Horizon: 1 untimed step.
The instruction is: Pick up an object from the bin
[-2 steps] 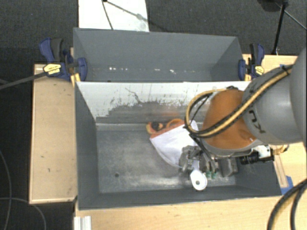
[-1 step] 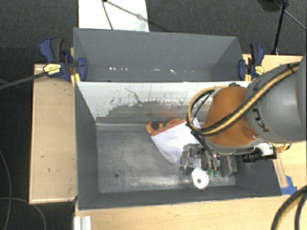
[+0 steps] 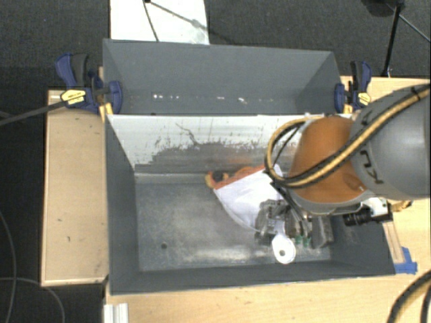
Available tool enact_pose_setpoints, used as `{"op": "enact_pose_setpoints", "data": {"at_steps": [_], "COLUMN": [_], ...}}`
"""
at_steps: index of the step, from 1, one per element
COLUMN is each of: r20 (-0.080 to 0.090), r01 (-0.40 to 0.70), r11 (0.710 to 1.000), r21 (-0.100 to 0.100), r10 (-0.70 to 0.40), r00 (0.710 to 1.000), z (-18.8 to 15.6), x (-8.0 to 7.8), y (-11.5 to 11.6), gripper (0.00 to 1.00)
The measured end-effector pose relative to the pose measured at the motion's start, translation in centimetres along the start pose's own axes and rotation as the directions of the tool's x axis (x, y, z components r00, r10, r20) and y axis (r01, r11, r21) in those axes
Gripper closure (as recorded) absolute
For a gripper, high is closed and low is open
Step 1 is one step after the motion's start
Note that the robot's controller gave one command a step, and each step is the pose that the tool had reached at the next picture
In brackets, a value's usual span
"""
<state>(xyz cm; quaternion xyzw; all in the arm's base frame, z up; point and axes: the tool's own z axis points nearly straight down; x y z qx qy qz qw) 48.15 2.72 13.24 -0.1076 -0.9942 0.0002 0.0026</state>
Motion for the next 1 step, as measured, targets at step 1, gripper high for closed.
{"op": "enact_pose_setpoints", "data": {"at_steps": [1], "r20": [0.001], "r01": [0.000], "r11": [1.000], "r21": [0.000], "r10": [0.000], "r00": [1.000], "z": [-2.05], "x": [0.00], "y": [0.00], "gripper": [1.00]}}
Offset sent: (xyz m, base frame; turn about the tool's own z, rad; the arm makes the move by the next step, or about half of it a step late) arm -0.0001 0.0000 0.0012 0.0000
